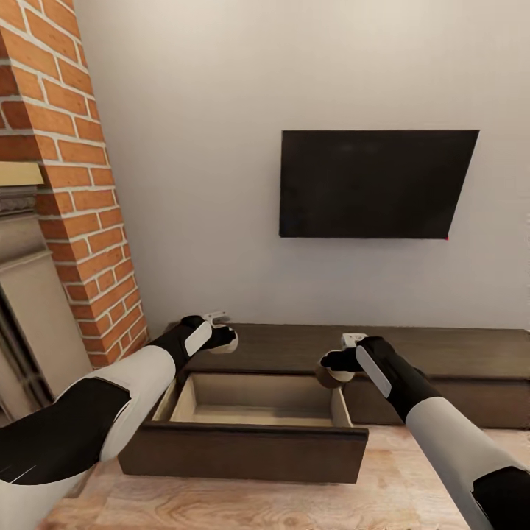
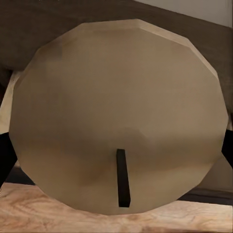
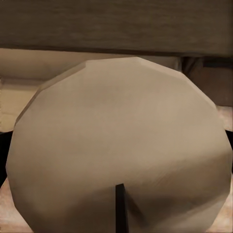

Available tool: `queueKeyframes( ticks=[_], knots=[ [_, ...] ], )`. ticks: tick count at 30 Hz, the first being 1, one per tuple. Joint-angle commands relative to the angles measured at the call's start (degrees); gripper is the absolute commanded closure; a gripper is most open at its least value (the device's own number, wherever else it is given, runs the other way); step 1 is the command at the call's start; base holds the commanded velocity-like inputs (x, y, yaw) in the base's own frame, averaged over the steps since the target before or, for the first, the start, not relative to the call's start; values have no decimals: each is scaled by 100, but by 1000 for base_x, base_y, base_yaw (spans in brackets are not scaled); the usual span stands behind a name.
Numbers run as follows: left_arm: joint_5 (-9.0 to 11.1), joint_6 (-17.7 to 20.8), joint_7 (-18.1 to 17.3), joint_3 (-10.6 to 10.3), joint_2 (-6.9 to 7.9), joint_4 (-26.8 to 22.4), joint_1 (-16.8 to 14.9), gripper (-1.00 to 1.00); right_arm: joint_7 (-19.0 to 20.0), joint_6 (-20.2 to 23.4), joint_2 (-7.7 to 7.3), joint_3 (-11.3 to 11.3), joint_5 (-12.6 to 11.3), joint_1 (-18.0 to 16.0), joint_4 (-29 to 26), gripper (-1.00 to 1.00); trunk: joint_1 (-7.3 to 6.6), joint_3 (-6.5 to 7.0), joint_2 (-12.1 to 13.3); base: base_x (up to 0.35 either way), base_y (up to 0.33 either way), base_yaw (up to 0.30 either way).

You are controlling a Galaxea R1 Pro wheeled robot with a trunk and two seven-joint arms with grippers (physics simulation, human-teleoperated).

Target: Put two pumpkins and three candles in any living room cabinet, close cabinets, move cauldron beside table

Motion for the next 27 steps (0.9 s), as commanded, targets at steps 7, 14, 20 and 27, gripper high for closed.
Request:
queueKeyframes(
  ticks=[7, 14, 20, 27],
  knots=[
    [221, 25, 42, -36, 10, -15, -1, 100, -57, 15, -6, 33, -51, -7, -7, 100, 0, -6, -3, 43, 295, -50],
    [250, 16, 47, -35, 6, -5, -1, 100, -57, 17, -6, 31, -48, -9, -7, 100, 0, -6, -3, 17, 36, 67],
    [251, 10, 51, -44, 11, 11, -1, 100, -57, 8, -6, -1, -72, -6, -1, 100, 0, -7, -3, 173, 37, 173],
    [243, 10, 56, -52, 9, 12, -1, 100, -57, -2, -6, -8, -75, -5, 27, 100, 0, -7, -3, 203, 16, 15]
  ],
)
